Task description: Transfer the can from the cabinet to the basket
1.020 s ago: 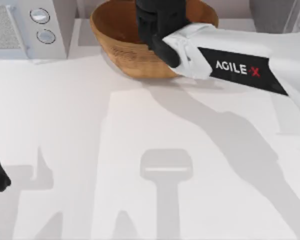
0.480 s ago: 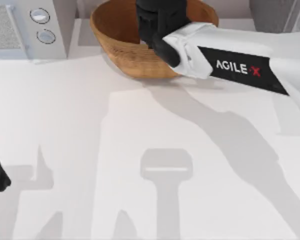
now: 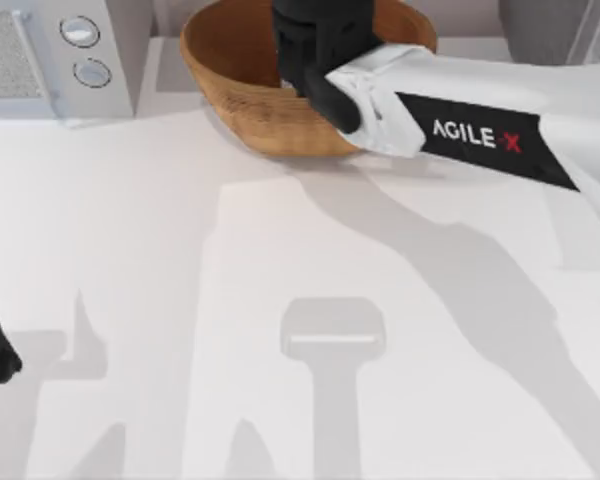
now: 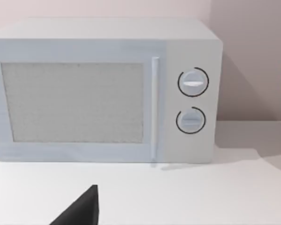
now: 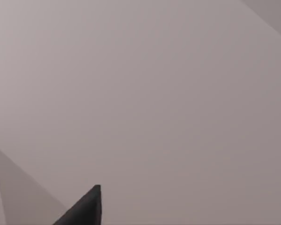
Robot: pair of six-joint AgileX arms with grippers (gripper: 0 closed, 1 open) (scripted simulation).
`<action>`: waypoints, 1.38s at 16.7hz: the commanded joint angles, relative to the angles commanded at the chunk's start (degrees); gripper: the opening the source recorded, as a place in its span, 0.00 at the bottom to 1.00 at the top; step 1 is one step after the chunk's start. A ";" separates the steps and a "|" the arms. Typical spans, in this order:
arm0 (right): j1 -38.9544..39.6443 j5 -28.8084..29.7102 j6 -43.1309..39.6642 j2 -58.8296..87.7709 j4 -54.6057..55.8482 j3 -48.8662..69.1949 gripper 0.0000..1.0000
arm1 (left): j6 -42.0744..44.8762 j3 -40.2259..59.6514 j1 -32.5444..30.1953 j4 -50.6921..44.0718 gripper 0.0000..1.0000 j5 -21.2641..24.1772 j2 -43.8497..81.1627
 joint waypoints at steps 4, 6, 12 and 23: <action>0.00 0.00 0.00 0.00 0.00 0.00 1.00 | 0.00 0.00 0.00 0.00 1.00 0.00 0.00; 0.00 0.00 0.00 0.00 0.00 0.00 1.00 | 0.00 0.00 0.00 0.00 1.00 0.00 0.00; 0.00 0.00 0.00 0.00 0.00 0.00 1.00 | 0.00 0.00 0.00 0.00 1.00 0.00 0.00; -1.65 -1.65 -0.06 -5.89 -1.06 -4.58 1.00 | 0.00 0.00 0.00 0.00 1.00 0.00 0.00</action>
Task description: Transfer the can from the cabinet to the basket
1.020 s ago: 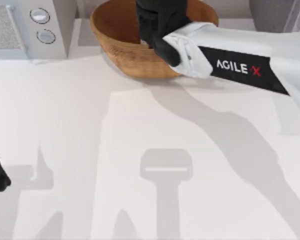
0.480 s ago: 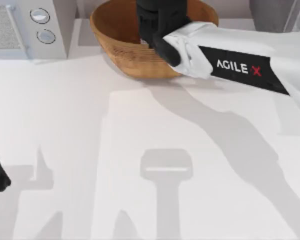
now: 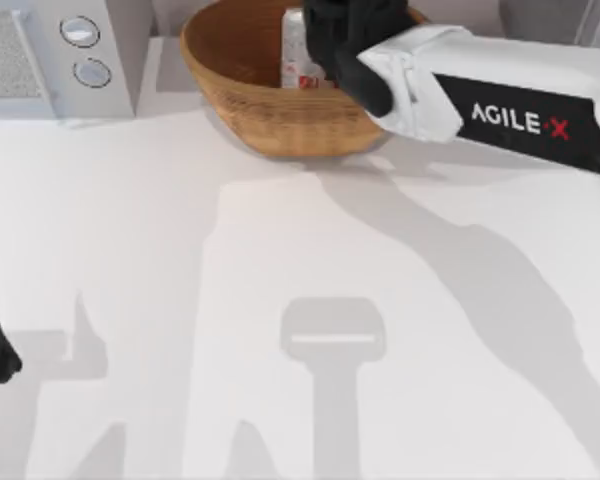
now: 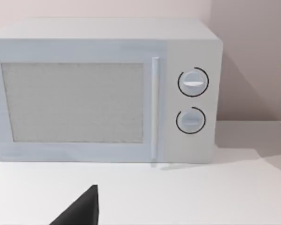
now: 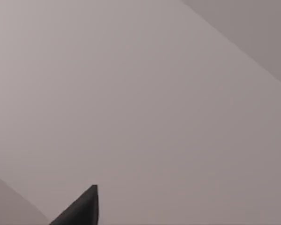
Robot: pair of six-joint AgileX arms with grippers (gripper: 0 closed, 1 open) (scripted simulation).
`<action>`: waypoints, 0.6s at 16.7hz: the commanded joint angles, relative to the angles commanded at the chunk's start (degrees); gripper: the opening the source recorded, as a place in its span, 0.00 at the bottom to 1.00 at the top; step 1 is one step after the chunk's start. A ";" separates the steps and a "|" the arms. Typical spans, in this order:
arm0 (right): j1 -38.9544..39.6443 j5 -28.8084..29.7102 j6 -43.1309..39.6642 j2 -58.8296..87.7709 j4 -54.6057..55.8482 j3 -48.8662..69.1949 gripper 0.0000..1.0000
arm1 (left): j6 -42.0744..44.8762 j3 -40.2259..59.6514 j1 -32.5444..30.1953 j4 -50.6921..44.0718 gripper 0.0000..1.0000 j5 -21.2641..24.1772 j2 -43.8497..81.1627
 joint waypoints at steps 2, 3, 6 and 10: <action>-1.92 -1.72 -0.08 -6.58 -1.28 -5.09 1.00 | 0.00 0.00 0.00 0.00 1.00 0.00 0.00; -3.11 -2.77 -0.14 -10.75 -2.10 -8.27 1.00 | 0.00 0.00 0.00 0.00 1.00 0.00 0.00; -7.41 -6.62 -0.32 -26.34 -5.17 -19.96 1.00 | 0.00 0.00 0.00 0.00 1.00 0.00 0.00; -14.30 -13.02 -0.52 -52.03 -10.24 -39.25 1.00 | 0.00 0.00 0.00 0.00 1.00 0.00 0.00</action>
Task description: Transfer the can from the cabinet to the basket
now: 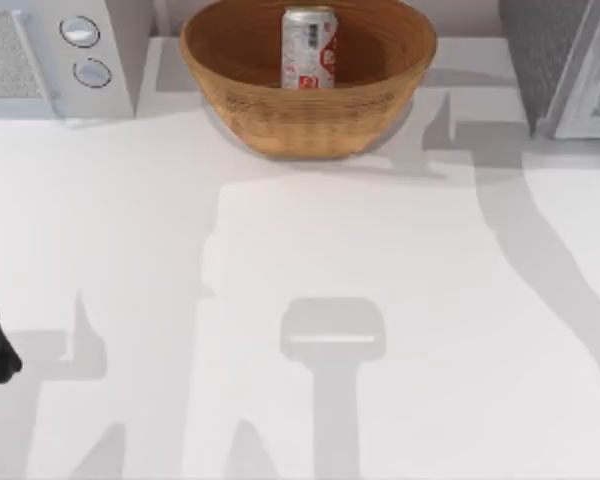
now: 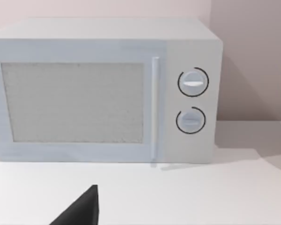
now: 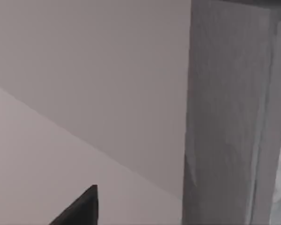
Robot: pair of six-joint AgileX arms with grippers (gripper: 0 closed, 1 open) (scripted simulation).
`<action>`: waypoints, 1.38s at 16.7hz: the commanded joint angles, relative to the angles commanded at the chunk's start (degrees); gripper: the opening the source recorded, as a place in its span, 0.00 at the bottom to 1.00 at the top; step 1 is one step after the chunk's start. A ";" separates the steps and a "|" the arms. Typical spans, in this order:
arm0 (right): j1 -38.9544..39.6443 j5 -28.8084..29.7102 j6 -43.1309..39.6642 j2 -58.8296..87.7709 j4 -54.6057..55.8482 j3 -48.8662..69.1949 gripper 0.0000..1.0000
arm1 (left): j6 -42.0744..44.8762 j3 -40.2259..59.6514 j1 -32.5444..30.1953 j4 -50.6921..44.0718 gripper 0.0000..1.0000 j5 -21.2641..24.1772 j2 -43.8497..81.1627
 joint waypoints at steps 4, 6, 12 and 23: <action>-7.22 -7.23 -0.14 -27.19 -5.41 -20.84 1.00 | 0.00 0.00 0.00 0.00 1.00 0.00 0.00; -10.62 -10.89 -0.18 -40.03 -8.00 -30.92 1.00 | 0.00 0.00 0.00 0.00 1.00 0.00 0.00; -18.58 -20.40 -0.28 -69.01 -14.20 -55.27 1.00 | 0.00 0.00 0.00 0.00 1.00 0.00 0.00; -21.58 -24.35 -0.31 -76.40 -15.51 -62.85 1.00 | 0.00 0.00 0.00 0.00 1.00 0.00 0.00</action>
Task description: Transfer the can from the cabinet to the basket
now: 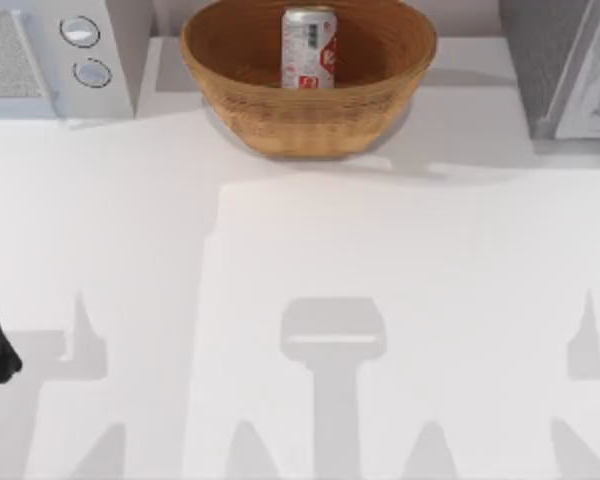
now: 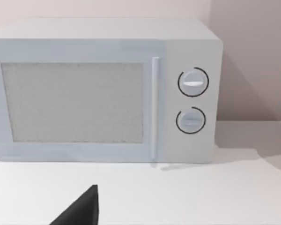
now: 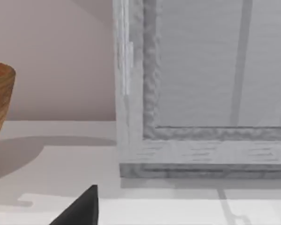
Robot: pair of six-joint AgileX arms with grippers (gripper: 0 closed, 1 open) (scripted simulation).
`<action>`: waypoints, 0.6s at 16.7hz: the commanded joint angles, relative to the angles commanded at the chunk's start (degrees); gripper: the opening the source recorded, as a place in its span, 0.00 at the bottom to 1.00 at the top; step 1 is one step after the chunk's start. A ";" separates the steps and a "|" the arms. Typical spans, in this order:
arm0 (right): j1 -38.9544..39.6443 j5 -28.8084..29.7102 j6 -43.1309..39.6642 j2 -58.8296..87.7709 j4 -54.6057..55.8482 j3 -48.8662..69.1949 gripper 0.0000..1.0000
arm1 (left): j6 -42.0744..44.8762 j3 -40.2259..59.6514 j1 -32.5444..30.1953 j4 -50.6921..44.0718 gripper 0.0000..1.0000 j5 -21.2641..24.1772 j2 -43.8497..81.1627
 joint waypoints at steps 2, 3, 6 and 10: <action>-2.67 -2.50 0.06 3.09 2.98 1.06 1.00 | 0.00 0.00 0.00 0.00 1.00 0.00 0.00; -4.66 -4.35 0.10 5.54 5.23 1.80 1.00 | 0.00 0.00 0.00 0.00 1.00 0.00 0.00; -12.67 -11.68 0.24 16.38 14.32 4.59 1.00 | 0.00 0.00 0.00 0.00 1.00 0.00 0.00; -26.17 -24.25 0.54 36.45 29.78 9.11 1.00 | 0.00 0.00 0.00 0.00 1.00 0.00 0.00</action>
